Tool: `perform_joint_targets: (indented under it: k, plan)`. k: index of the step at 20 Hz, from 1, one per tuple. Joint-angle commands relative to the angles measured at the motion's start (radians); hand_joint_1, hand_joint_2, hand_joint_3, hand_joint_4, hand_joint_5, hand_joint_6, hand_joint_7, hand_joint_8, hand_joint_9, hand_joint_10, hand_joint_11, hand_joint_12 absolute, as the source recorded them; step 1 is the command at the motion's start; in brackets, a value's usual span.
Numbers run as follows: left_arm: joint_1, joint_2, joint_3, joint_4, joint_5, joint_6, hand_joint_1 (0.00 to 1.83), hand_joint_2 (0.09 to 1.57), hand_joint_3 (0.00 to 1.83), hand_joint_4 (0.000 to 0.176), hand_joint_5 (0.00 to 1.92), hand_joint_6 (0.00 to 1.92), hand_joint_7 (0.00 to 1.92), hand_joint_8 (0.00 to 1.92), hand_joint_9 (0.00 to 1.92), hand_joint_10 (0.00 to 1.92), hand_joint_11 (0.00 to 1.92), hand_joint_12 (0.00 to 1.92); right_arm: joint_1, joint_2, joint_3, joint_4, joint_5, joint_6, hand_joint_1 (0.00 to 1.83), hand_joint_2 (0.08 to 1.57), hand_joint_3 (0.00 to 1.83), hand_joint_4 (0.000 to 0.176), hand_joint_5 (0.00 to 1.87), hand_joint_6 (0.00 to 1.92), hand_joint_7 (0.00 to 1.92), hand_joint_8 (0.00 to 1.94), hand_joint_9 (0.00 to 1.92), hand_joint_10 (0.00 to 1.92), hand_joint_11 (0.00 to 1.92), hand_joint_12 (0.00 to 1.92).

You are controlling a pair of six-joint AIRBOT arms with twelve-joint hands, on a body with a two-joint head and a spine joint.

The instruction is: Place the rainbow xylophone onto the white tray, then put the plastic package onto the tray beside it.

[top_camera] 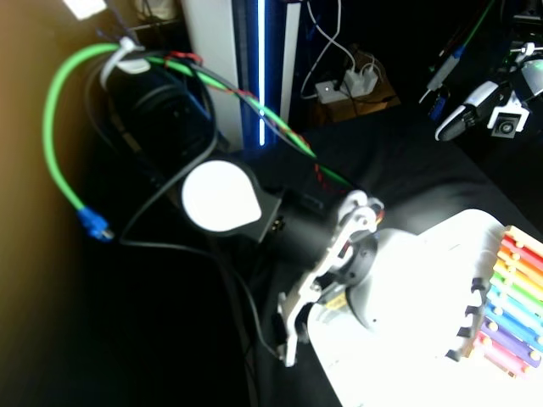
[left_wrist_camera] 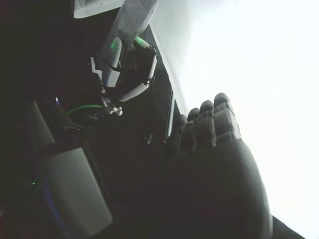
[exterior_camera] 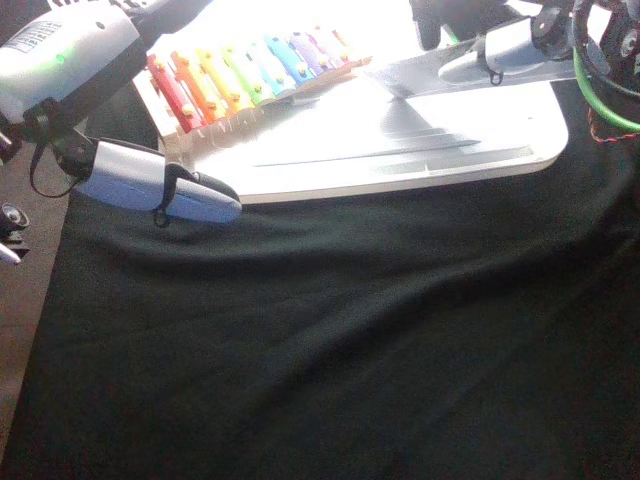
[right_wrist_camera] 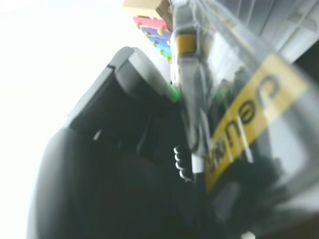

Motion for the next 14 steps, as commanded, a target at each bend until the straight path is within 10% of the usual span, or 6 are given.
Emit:
perform_joint_targets:
  k: [1,2,5,8,14]
  plan:
    - [-0.005,0.004,-0.002,-0.015,-0.127,-0.004,0.92,0.70,0.00,0.000,0.00,0.00,0.00,0.00,0.00,0.00,0.00,0.00,0.014,-0.002,-0.006,0.032,0.061,0.001,1.02,0.98,0.00,0.000,0.54,0.42,0.70,0.56,0.66,0.91,0.56,1.36]
    - [-0.005,0.003,-0.002,-0.015,-0.126,-0.004,0.93,0.69,0.00,0.000,0.00,0.00,0.00,0.00,0.00,0.00,0.00,0.00,0.014,-0.002,-0.013,0.026,0.063,0.001,0.91,0.91,0.00,0.019,0.45,0.08,0.70,0.09,0.67,0.45,0.46,1.08]
    - [-0.004,0.002,-0.003,-0.015,-0.125,-0.004,0.90,0.68,0.00,0.000,0.00,0.00,0.00,0.00,0.00,0.00,0.00,0.00,0.014,-0.002,-0.023,0.013,0.064,0.001,0.82,0.88,0.00,0.061,0.32,0.00,0.56,0.00,0.62,0.11,0.34,1.02]
    - [-0.004,0.001,-0.003,-0.015,-0.126,-0.004,0.95,0.67,0.00,0.000,0.00,0.00,0.00,0.00,0.00,0.00,0.00,0.00,0.014,-0.001,-0.037,0.001,0.069,0.001,0.69,0.78,0.00,0.167,0.05,0.00,0.29,0.00,0.35,0.00,0.03,1.02]
    - [-0.003,0.000,-0.004,-0.019,-0.126,-0.004,0.92,0.70,0.01,0.000,0.00,0.00,0.00,0.00,0.00,0.00,0.00,0.00,0.014,0.003,-0.059,-0.010,0.079,0.001,0.68,0.71,0.00,0.176,0.00,0.00,0.10,0.00,0.11,0.00,0.00,0.91]
